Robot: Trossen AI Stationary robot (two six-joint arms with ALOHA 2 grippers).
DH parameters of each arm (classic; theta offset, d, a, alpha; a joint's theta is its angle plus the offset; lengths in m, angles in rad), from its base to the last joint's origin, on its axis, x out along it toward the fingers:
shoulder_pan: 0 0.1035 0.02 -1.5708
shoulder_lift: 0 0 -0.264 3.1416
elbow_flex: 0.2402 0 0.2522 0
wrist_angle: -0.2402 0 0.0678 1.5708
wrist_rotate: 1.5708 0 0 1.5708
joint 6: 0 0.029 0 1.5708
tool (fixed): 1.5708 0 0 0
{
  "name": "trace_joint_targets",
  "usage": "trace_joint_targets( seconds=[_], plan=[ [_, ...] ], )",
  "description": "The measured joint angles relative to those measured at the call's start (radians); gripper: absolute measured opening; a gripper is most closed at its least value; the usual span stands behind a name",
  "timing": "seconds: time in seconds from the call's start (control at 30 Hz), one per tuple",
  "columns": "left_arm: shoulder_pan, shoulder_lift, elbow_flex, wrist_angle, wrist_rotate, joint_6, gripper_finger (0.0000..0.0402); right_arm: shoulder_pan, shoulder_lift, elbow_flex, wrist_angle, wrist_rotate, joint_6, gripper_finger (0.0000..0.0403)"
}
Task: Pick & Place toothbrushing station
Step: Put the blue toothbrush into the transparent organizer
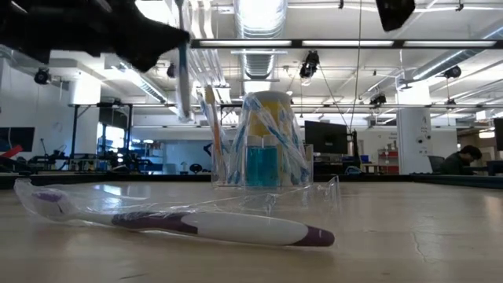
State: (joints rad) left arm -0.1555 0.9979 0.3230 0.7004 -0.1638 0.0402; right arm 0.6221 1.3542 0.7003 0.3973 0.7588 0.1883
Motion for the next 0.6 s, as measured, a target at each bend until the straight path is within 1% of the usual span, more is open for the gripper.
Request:
trace_joint_targets(
  seconds=[0.07, 0.1, 0.17, 0.23, 0.3, 0.4, 0.5, 0.6],
  plan=[
    [0.017, 0.033, -0.031, 0.104, -0.090, 0.022, 0.0022, -0.018, -0.055, -0.059, 0.010, -0.046, -0.008, 0.0013],
    [0.031, 0.052, -0.039, 0.149, -0.110, 0.039, 0.0022, -0.026, -0.080, -0.095, 0.020, -0.066, -0.019, 0.0011],
    [0.069, 0.088, -0.048, 0.214, -0.117, 0.065, 0.0022, -0.043, -0.129, -0.181, 0.130, -0.103, -0.046, 0.0009],
    [0.126, 0.122, -0.040, 0.253, -0.096, 0.067, 0.0022, -0.068, -0.197, -0.273, 0.265, -0.166, -0.077, 0.0008],
    [0.194, 0.156, -0.017, 0.247, -0.043, 0.057, 0.0022, -0.092, -0.263, -0.348, 0.363, -0.213, -0.075, 0.0008],
    [0.287, 0.221, 0.032, 0.254, 0.021, 0.012, 0.0022, -0.105, -0.329, -0.425, 0.377, -0.213, -0.022, 0.0008],
    [0.342, 0.282, 0.091, 0.261, 0.063, -0.006, 0.0022, -0.102, -0.335, -0.475, 0.407, -0.210, -0.011, 0.0008],
    [0.357, 0.331, 0.127, 0.260, 0.072, -0.019, 0.0022, -0.096, -0.286, -0.516, 0.496, -0.209, -0.022, 0.0008]
  ],
)
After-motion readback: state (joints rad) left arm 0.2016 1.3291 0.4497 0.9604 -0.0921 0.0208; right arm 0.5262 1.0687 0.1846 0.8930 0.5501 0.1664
